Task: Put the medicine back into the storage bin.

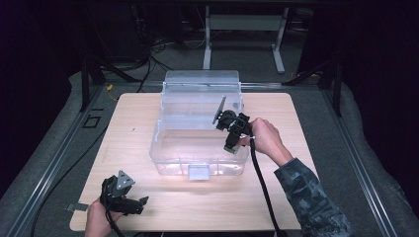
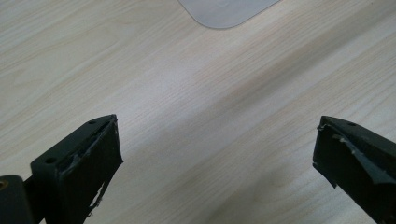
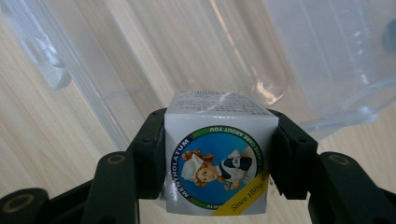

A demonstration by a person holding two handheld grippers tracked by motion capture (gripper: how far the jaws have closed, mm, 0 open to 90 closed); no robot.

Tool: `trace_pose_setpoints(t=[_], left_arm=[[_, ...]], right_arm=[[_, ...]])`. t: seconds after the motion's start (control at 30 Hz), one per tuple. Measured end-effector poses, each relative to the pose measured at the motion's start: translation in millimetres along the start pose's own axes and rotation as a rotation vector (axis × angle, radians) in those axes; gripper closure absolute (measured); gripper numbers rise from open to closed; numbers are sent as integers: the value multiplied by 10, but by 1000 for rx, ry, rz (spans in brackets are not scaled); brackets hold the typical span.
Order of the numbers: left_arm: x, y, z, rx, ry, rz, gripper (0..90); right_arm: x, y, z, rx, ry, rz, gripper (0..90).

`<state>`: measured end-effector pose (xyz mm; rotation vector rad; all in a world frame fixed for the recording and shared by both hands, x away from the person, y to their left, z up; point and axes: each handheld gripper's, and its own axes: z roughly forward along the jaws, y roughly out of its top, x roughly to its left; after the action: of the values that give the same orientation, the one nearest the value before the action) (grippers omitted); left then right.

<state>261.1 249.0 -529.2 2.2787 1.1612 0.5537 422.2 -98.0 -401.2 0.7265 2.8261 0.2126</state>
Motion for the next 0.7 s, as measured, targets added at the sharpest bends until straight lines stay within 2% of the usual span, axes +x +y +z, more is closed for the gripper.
trace_pose_setpoints(t=[0.03, 0.07, 0.1, 0.13, 0.17, 0.23, 0.33, 0.4, 0.43, 0.67, 0.7], left_arm=[[0, 0, -2, -2, 3, 0, 11], [1, 1, -9, -8, 8, 1, 13], [2, 2, -15, -15, 9, -3, 16], [4, 3, -22, -23, 13, -10, 16], [7, 4, -25, -24, 14, -12, 17], [17, 3, -24, -22, 15, -10, 16], [9, 1, -15, -15, 12, -4, 15], [7, 3, -15, -16, 12, -2, 15], [8, 3, -15, -16, 11, -4, 15], [27, -6, -14, -7, 27, -15, 15], [28, -5, -14, -8, 26, -15, 15]], right_arm=[[-5, 3, 28, 10, 14, 5, 456], [-2, -2, 56, -7, 12, 7, 456], [-5, 6, 59, 26, -1, 0, 456], [1, -1, 94, 11, -19, 7, 457], [-12, 4, 110, 35, 13, 7, 457], [-9, -1, 150, 30, 6, 8, 456], [-5, 5, 189, 68, 17, -1, 456], [2, 2, 219, 66, 34, 0, 456], [14, -10, 254, 32, 32, 4, 456], [25, -11, 329, 55, 42, -4, 456], [22, -6, 328, 73, 47, -6, 455]])
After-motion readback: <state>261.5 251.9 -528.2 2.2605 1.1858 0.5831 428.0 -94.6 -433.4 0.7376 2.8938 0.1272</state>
